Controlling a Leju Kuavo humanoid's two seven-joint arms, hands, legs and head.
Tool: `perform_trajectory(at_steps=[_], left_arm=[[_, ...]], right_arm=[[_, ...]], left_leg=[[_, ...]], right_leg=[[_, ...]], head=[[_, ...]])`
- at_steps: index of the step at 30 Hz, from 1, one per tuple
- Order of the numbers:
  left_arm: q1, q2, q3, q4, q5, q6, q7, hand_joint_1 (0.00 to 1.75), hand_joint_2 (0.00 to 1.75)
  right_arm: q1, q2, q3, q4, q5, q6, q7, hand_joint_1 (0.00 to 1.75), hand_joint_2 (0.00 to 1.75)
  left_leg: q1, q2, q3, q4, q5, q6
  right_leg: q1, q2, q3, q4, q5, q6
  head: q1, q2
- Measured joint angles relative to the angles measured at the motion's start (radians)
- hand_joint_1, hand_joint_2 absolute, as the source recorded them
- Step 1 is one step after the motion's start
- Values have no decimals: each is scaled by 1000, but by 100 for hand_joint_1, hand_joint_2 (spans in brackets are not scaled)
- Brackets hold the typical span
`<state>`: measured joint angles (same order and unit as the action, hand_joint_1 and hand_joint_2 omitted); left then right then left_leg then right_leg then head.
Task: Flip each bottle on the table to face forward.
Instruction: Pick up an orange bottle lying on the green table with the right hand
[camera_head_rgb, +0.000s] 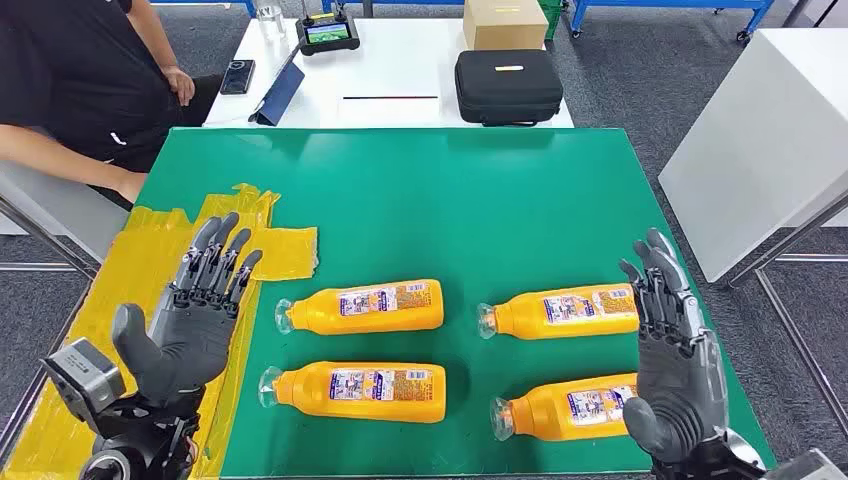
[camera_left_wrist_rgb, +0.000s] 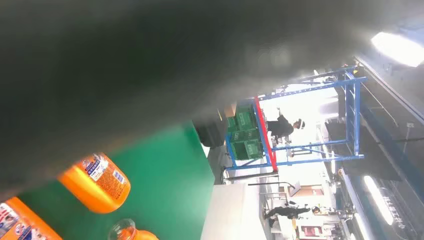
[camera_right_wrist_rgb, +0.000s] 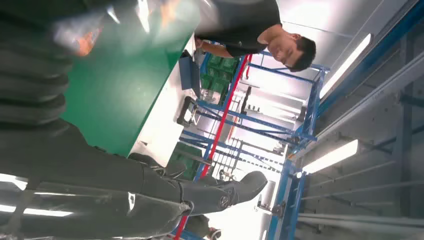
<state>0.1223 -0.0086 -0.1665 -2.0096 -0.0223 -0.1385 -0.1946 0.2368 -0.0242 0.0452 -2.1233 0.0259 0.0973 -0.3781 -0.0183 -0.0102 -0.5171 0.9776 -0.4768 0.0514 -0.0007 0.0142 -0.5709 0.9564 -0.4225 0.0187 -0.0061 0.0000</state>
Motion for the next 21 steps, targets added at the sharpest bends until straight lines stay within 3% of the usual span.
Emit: perform_trajectory(at_steps=[4,6,8,10,21], left_arm=[[-1,1,-10,2,7,7,2,0,0],[-1,2,-14,3,21,9,-2,0,87],[-1,2,-17,3,24,12,-6,0,175],[-2,2,-21,3,22,19,-6,0,175],[-1,4,-27,19,16,52,-10,0,175]], right_arm=[[-4,8,6,9,13,9,5,0,0],[-9,12,11,14,25,18,10,0,0],[-12,15,21,17,40,25,13,0,87],[-16,17,31,20,62,29,16,0,175],[-18,17,60,31,146,26,50,0,175]], left_leg=[[0,0,0,0,0,0],[0,0,0,0,0,0],[0,0,0,0,0,0],[0,0,0,0,0,0],[0,0,0,0,0,0]], right_leg=[[0,0,0,0,0,0],[0,0,0,0,0,0],[0,0,0,0,0,0],[0,0,0,0,0,0],[0,0,0,0,0,0]], head=[[0,0],[0,0],[0,0],[0,0],[0,0]])
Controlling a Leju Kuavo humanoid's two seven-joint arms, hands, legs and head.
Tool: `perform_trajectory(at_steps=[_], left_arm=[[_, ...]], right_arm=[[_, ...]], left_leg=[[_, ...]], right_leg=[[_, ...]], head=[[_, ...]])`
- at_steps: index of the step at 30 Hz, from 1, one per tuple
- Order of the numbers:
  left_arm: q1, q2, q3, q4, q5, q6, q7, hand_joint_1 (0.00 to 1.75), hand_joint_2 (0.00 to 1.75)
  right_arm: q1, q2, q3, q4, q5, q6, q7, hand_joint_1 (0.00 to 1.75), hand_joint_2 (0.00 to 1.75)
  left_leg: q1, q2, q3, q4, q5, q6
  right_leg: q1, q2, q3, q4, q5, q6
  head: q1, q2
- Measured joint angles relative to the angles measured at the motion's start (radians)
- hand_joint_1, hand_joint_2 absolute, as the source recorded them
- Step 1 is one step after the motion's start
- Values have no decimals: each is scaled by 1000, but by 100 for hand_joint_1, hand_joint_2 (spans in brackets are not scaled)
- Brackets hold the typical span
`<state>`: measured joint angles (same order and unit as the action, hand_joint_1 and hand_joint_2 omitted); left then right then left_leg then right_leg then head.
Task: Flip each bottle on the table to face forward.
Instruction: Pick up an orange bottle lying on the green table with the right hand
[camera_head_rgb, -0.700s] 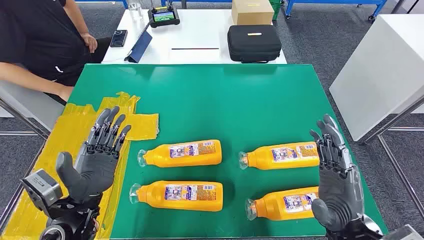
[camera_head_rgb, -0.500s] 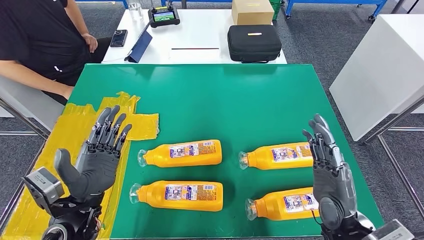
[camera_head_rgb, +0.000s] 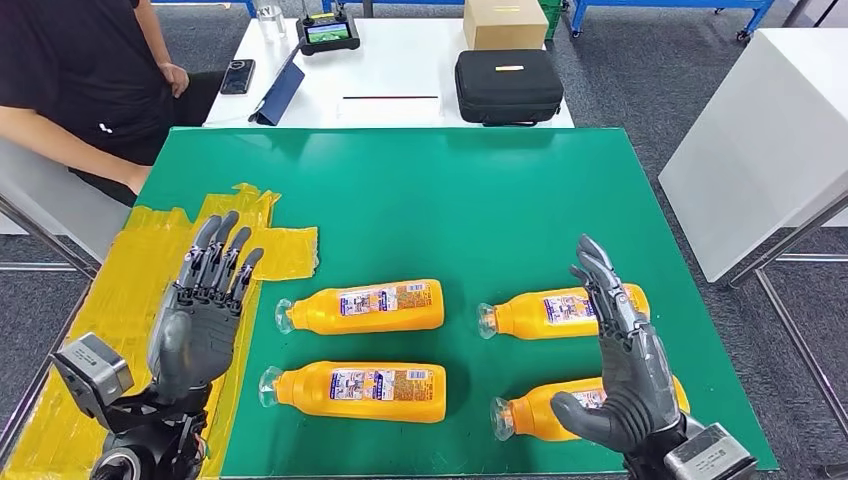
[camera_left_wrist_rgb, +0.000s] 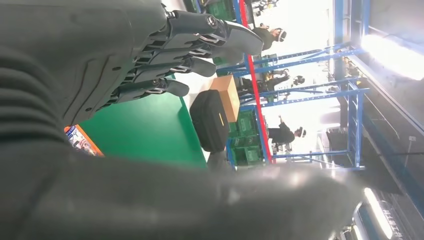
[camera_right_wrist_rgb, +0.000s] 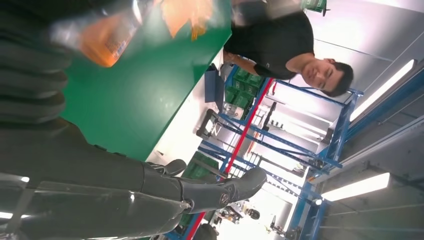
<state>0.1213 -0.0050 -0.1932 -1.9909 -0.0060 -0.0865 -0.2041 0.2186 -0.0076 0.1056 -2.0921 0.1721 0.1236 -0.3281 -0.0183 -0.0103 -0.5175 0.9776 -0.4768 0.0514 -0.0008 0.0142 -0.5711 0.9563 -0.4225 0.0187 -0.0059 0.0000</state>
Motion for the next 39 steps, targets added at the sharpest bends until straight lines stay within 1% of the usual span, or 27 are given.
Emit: perform_trajectory(at_steps=[3,8,13,17,19,21,25,27,29,31,35,39], left_arm=[[3,0,1,4,-30,28,0,0,175],[23,0,28,23,-63,33,-39,0,175],[34,-1,57,39,-72,28,-45,0,175],[40,-2,77,49,-97,27,-35,0,175],[39,-2,81,63,-108,20,-38,0,175],[34,-2,82,82,-111,13,-43,0,175],[14,-5,80,113,-111,3,-47,0,175],[6,-9,78,127,-109,-3,-47,0,87],[-6,-16,80,138,-97,-11,-43,0,0],[-21,-25,90,146,-88,-7,-37,0,0],[-41,-48,136,150,-115,40,-16,0,0],[-45,-63,178,150,-94,44,-19,0,0]], right_arm=[[0,-3,5,2,25,-2,18,0,175],[10,-47,17,9,253,-21,64,0,175],[14,-79,17,11,311,-25,77,0,175],[21,-106,6,13,422,-26,128,0,175],[32,-136,-13,17,494,-33,156,0,175],[49,-173,-39,23,540,-47,166,0,175],[86,-222,-96,27,569,-59,165,0,175],[107,-242,-127,24,590,-38,175,0,175],[126,-270,-152,20,631,14,204,0,175],[137,-299,-163,19,676,66,237,0,175],[149,-340,-169,19,767,142,291,0,175],[169,-389,-171,22,778,197,313,0,175]], left_leg=[[0,0,0,0,0,0],[0,0,0,0,0,0],[0,0,0,0,0,0],[0,0,0,0,0,0],[0,-1,0,0,0,0],[-1,-1,0,0,0,0],[-1,0,0,0,0,0],[-2,0,0,0,0,0],[-2,0,0,0,0,0],[-2,0,-1,0,0,0],[-1,1,0,0,0,0],[-1,0,0,0,0,0]], right_leg=[[0,0,0,0,0,0],[0,0,0,0,0,0],[0,0,0,0,0,0],[0,0,0,0,0,0],[0,0,0,0,0,0],[0,0,0,0,0,0],[0,0,0,0,0,0],[0,0,0,0,0,0],[0,0,0,-1,0,0],[0,0,0,-1,0,0],[0,0,0,-1,0,0],[0,0,-1,0,0,0]], head=[[0,0],[0,0],[0,0],[0,0],[0,0],[0,0],[0,0],[0,0],[0,0],[0,0],[0,0],[0,0]])
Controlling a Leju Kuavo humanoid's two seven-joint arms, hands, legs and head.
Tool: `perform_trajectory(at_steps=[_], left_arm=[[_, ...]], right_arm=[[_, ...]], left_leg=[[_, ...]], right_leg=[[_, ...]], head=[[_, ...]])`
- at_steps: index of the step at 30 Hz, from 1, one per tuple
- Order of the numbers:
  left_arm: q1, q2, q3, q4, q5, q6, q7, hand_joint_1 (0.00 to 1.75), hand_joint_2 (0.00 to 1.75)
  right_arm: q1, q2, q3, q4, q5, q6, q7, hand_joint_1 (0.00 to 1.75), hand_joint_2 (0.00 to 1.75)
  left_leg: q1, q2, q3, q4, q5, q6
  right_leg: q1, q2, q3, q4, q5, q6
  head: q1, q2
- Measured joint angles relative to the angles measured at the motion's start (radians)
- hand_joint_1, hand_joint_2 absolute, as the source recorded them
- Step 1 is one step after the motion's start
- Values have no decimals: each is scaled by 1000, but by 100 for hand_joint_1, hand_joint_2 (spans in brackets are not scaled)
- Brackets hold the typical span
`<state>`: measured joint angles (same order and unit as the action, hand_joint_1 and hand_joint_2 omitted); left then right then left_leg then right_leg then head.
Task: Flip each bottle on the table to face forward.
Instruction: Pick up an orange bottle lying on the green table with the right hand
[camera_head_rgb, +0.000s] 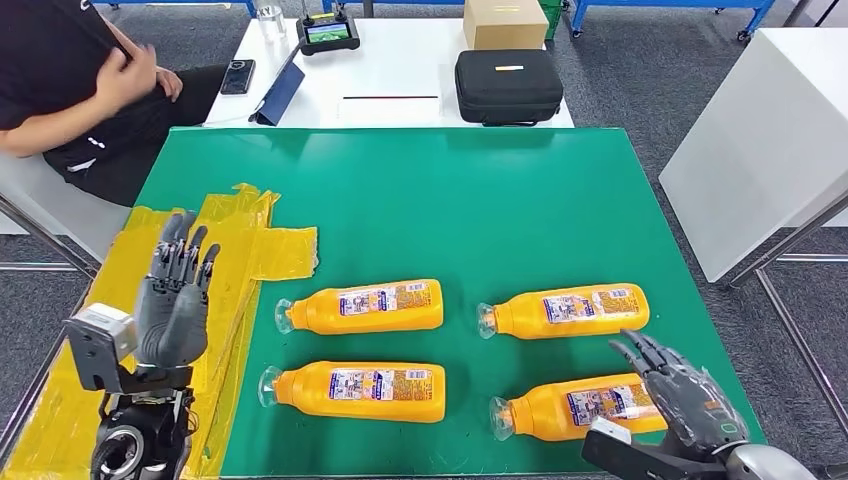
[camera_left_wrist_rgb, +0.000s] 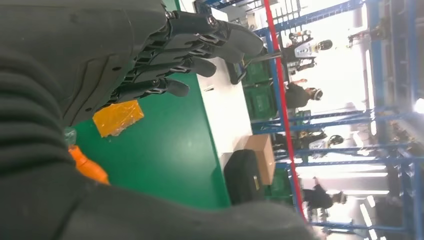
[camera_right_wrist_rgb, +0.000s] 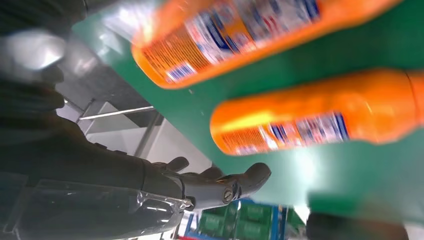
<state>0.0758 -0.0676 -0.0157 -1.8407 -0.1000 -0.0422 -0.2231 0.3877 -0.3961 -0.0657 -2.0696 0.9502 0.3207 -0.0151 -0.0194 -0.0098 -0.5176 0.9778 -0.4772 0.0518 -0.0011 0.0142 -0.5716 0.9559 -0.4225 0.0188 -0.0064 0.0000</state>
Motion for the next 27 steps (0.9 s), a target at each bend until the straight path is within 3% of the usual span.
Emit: perform_trajectory(at_steps=[5,14,27], left_arm=[[-31,-8,26,16,16,-2,-7,0,0],[-71,-16,62,38,25,-11,-12,0,0],[-101,-18,79,72,39,-16,-29,0,0]], right_arm=[[-12,-74,-2,54,-19,28,-4,0,175],[-87,-141,28,168,-24,64,-19,0,175],[-199,-181,116,341,-34,69,-47,0,175]], left_leg=[[0,0,0,0,0,0],[0,0,0,0,0,0],[0,0,0,0,0,0]], right_leg=[[0,0,0,0,0,0],[0,0,0,0,0,0],[0,0,0,0,0,0]], head=[[0,0],[0,0],[0,0]])
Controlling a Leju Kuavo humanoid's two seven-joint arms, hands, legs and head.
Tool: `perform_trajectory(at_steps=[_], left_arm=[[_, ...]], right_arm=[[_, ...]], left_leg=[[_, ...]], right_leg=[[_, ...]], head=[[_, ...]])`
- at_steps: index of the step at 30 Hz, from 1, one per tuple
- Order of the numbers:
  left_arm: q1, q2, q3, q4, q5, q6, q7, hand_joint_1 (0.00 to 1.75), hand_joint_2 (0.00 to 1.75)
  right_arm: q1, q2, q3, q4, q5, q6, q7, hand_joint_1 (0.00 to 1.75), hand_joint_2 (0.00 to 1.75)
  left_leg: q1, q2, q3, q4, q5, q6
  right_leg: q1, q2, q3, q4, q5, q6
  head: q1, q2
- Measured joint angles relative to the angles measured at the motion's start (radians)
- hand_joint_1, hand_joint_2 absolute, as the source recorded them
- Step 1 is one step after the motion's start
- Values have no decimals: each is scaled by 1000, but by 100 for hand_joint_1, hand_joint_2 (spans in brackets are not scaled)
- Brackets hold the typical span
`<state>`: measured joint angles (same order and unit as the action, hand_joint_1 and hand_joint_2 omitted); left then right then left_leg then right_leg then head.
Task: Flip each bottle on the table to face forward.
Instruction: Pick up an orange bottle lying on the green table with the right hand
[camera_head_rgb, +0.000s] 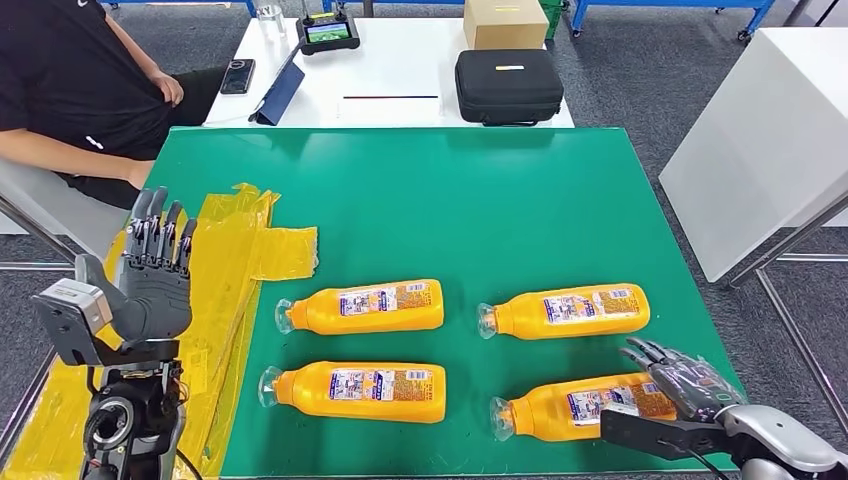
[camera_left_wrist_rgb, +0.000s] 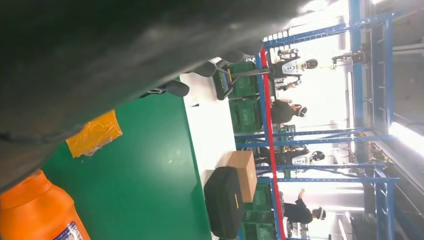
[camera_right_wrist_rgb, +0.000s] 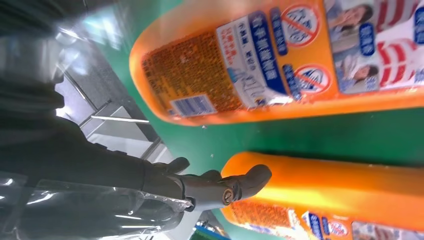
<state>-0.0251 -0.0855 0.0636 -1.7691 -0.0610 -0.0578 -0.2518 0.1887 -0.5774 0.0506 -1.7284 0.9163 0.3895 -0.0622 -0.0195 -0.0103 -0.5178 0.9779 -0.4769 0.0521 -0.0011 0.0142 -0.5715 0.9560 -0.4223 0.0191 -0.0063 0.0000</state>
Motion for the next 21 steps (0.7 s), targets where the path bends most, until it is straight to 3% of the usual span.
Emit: perform_trajectory(at_steps=[21], left_arm=[[-35,0,2,44,9,-7,-4,0,0]], right_arm=[[-26,-1,95,78,9,12,14,0,175]], left_leg=[[0,0,0,0,0,0]], right_leg=[[0,0,0,0,0,0]], head=[[0,0]])
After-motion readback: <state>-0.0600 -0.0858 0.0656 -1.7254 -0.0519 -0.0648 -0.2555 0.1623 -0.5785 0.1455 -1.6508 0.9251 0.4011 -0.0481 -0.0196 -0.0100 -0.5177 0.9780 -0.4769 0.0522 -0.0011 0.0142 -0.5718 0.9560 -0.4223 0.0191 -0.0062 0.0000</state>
